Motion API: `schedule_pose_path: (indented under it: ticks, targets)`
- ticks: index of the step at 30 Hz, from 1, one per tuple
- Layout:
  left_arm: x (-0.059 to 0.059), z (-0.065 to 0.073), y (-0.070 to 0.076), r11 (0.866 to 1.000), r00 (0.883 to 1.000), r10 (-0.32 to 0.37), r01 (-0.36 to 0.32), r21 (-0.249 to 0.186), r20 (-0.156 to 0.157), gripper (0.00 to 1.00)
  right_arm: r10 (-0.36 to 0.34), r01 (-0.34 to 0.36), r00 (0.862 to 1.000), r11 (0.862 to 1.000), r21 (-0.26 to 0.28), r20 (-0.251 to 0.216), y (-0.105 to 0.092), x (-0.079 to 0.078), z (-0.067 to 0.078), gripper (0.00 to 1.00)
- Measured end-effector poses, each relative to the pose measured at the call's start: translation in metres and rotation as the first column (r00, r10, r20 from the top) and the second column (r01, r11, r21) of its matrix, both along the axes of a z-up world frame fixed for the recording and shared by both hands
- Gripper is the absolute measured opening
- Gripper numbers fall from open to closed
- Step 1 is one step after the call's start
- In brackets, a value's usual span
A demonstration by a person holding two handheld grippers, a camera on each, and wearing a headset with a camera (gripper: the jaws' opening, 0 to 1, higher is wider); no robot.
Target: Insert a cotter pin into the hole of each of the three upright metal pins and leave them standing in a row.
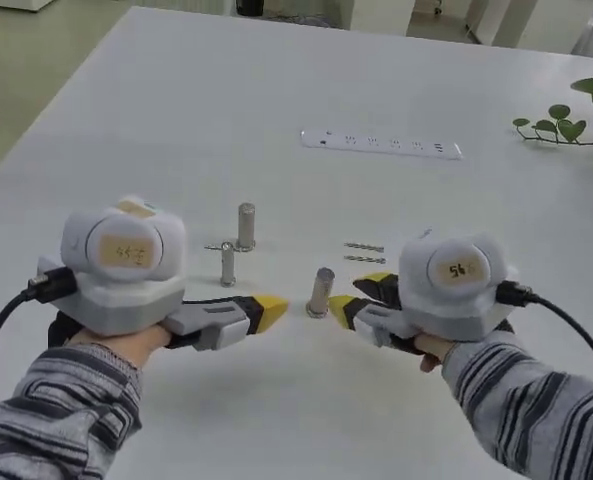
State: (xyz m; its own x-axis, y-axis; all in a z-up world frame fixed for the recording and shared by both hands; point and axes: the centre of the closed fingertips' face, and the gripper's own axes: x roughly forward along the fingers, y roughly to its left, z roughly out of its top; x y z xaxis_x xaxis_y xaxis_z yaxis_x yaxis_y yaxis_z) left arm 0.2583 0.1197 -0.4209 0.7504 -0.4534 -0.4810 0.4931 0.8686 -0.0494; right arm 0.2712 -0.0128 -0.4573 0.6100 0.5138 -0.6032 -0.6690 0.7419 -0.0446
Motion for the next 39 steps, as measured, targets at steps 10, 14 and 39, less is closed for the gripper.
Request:
schedule_pose_path:
  ticks: [10, 14, 39]
  targets:
    - [0.0, -0.003, 0.001, 1.0, 1.0, 0.002, -0.002, 0.005, -0.009, 0.91, 0.105, -0.111, 0.992, 0.99, -0.086, -0.071, -0.023, 0.021, -0.004, 0.2]
    - [0.001, -0.004, 0.001, 1.0, 1.0, 0.001, -0.001, 0.006, -0.011, 0.91, 0.131, -0.142, 0.986, 0.983, -0.115, -0.099, -0.029, 0.03, -0.006, 0.19]
    - [-0.002, -0.005, -0.006, 0.999, 0.999, -0.036, 0.036, -0.007, -0.027, 0.9, 0.212, -0.268, 0.948, 0.934, -0.235, -0.239, -0.041, 0.069, -0.03, 0.14]
